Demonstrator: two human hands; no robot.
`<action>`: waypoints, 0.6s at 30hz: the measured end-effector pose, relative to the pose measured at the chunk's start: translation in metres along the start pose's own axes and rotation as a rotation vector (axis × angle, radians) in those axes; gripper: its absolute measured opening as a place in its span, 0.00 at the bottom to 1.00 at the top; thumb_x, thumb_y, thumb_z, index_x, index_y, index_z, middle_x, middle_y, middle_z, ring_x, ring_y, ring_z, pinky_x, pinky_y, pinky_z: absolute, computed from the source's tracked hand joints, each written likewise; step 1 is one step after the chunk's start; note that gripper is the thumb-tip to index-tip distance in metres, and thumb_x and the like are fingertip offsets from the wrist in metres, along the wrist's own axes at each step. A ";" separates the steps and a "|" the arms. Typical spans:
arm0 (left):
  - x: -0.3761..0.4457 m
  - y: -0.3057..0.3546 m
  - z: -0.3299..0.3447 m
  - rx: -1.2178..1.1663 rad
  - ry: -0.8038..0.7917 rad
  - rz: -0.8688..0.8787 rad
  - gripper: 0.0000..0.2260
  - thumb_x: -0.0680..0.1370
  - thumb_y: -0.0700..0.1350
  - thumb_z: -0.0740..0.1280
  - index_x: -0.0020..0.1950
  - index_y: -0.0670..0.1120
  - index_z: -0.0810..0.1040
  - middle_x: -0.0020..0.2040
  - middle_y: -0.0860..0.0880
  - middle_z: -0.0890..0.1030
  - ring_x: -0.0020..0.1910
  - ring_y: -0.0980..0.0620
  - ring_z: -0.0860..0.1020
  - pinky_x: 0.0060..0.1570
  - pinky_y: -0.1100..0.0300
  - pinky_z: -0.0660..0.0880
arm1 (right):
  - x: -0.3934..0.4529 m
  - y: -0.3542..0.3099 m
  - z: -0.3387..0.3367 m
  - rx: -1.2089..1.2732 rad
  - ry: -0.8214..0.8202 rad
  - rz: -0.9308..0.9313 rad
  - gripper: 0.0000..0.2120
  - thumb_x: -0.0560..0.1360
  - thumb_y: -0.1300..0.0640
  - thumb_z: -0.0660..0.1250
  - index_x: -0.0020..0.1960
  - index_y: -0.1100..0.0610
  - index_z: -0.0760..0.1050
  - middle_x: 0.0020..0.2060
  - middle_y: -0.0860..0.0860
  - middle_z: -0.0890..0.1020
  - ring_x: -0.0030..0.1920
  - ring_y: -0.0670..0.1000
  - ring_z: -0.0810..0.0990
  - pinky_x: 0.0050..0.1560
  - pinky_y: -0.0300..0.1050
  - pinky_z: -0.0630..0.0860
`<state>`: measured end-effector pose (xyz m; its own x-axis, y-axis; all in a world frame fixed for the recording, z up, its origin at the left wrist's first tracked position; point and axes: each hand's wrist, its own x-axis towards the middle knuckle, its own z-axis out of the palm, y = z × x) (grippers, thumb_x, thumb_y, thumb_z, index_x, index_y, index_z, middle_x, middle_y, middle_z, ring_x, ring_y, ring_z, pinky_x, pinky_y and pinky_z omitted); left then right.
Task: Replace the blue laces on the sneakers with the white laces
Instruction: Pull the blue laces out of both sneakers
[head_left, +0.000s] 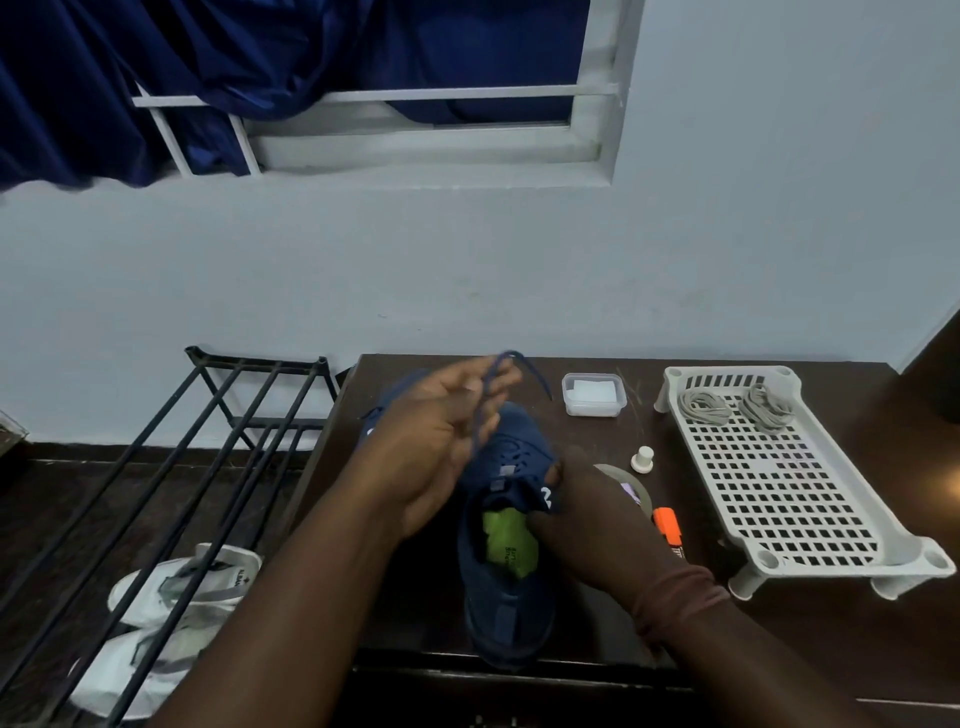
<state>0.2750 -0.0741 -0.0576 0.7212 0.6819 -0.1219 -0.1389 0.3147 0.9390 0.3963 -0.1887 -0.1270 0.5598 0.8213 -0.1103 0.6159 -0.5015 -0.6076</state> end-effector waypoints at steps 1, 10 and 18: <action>0.000 -0.002 0.002 -0.001 -0.058 -0.019 0.18 0.82 0.31 0.54 0.68 0.41 0.76 0.65 0.46 0.80 0.68 0.52 0.75 0.68 0.57 0.70 | -0.002 -0.002 0.000 0.015 0.017 -0.057 0.20 0.69 0.53 0.73 0.56 0.53 0.67 0.50 0.50 0.77 0.48 0.48 0.76 0.39 0.39 0.65; 0.006 -0.019 -0.040 0.713 0.243 -0.180 0.09 0.77 0.34 0.65 0.49 0.46 0.81 0.46 0.46 0.84 0.40 0.52 0.80 0.45 0.56 0.80 | 0.023 -0.019 0.002 0.038 0.052 -0.140 0.13 0.69 0.45 0.71 0.50 0.50 0.76 0.43 0.46 0.81 0.44 0.47 0.81 0.44 0.42 0.78; 0.004 -0.035 -0.029 1.286 0.131 -0.164 0.08 0.70 0.45 0.74 0.47 0.49 0.79 0.45 0.52 0.82 0.46 0.51 0.80 0.48 0.56 0.78 | 0.017 -0.012 0.005 0.295 0.032 0.034 0.07 0.70 0.60 0.69 0.46 0.50 0.77 0.37 0.47 0.82 0.38 0.45 0.81 0.38 0.35 0.73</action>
<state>0.2629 -0.0638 -0.1006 0.5864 0.7779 -0.2260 0.7421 -0.4042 0.5347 0.3956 -0.1671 -0.1251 0.5976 0.7938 -0.1127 0.4114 -0.4243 -0.8067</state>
